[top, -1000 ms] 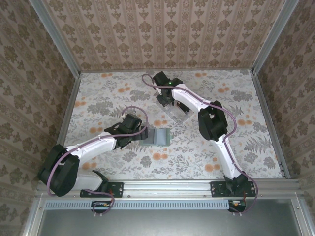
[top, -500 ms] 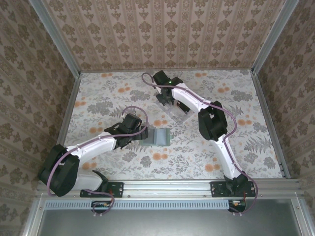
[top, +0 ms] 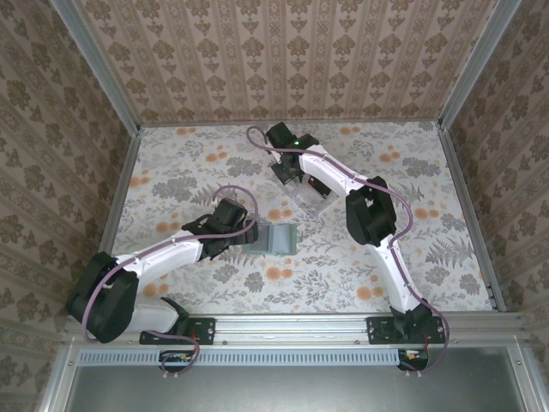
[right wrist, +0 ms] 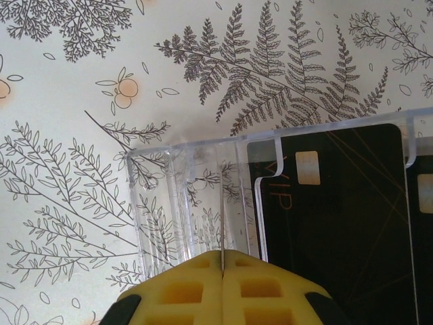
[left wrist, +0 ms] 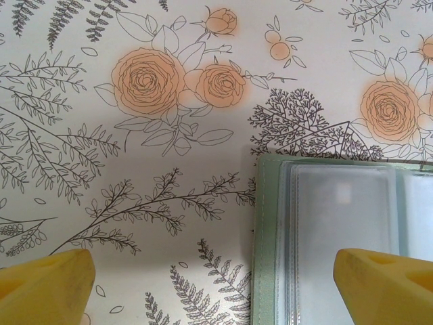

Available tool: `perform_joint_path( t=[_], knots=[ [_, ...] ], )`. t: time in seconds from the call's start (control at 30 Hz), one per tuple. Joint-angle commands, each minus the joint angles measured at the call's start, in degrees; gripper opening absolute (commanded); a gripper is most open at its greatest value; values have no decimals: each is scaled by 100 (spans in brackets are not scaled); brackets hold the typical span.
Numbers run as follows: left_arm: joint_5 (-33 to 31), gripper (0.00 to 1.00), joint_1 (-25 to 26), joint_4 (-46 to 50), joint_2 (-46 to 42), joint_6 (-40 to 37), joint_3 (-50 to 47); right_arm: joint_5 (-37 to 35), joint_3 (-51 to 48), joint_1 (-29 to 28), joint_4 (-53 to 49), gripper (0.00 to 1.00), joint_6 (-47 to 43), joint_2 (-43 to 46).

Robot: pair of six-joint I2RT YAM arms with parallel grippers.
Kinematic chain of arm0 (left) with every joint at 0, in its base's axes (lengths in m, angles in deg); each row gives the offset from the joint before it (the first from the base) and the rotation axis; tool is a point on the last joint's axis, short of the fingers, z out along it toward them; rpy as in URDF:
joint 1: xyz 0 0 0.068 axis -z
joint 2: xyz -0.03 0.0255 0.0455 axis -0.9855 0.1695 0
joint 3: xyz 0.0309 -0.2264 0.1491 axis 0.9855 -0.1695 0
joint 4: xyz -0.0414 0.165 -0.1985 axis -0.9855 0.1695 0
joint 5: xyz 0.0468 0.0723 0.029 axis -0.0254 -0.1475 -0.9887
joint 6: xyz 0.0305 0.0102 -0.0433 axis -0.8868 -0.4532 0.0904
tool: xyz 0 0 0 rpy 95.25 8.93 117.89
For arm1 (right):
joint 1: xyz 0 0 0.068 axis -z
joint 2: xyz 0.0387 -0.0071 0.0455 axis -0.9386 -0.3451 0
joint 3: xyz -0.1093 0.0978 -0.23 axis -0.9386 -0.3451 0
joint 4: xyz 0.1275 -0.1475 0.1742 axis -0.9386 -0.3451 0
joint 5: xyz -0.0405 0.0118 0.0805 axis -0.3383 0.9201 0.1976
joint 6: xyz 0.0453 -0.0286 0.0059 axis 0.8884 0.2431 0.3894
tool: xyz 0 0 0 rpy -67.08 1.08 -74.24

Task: Put the credit cards into the card holder
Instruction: Pick up the credit card from the storage box.

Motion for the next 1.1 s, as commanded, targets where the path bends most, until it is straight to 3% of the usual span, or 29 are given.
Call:
perform_joint_path(
  t=[0.0, 0.3, 0.63, 0.83, 1.07],
  knots=[
    [30, 100, -32, -12, 31, 122, -58, -61, 225, 13, -313, 0, -107, 36],
    [35, 100, -32, 3, 23, 91, -29, 86, 333, -63, -441, 0, -166, 423],
    [-2, 100, -210, 215, -89, -297, 34, 227, -117, -459, -268, 0, 260, 1484],
    [108, 100, -356, 287, -166, -639, 6, 912, -2116, -497, 931, 0, 1731, 2936],
    [356, 100, -356, 231, 83, -879, 103, 1931, -5340, -503, 3527, 0, 4428, 4557]
  ],
)
